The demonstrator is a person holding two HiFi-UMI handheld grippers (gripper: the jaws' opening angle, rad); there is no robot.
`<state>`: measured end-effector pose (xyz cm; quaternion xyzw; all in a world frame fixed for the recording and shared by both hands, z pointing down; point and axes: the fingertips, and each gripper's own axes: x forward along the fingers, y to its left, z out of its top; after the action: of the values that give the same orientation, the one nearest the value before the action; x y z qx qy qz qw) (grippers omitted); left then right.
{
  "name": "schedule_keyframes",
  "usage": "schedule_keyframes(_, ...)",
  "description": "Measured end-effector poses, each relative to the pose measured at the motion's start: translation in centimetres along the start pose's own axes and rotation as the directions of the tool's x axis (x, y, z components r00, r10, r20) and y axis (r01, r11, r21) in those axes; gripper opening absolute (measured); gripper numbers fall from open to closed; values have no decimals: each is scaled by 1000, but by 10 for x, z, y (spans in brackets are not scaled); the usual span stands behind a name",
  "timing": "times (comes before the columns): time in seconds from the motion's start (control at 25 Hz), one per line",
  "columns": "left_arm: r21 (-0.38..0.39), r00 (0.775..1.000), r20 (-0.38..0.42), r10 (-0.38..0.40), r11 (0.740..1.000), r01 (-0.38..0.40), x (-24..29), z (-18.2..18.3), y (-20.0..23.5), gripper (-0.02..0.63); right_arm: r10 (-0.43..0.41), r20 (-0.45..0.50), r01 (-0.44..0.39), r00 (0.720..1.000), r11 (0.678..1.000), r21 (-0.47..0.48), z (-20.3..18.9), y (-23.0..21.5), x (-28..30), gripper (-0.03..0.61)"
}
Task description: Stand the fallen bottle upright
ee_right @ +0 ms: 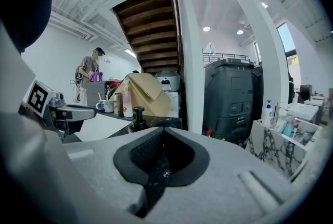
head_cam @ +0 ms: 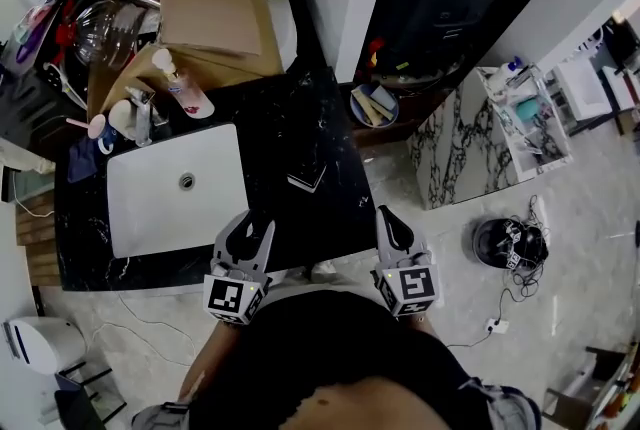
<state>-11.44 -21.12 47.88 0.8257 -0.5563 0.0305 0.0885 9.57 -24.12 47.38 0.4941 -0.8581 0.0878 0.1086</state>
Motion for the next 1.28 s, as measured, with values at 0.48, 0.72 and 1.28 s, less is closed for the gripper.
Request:
schedule_keyframes(0.48, 26, 996, -6, 90, 996, -90, -31, -8, 15, 14, 34, -10, -34, 999, 999, -32, 0, 10, 9, 4)
schedule_keyframes(0.72, 29, 995, -21, 97, 995, -97, -32, -9, 17, 9, 46, -8, -46, 999, 998, -30, -3, 14, 10, 5)
schedule_keyframes(1.28, 31, 992, -40, 118, 993, -117, -28, -10, 19, 3, 38, -14, -38, 999, 999, -24, -3, 12, 11, 3)
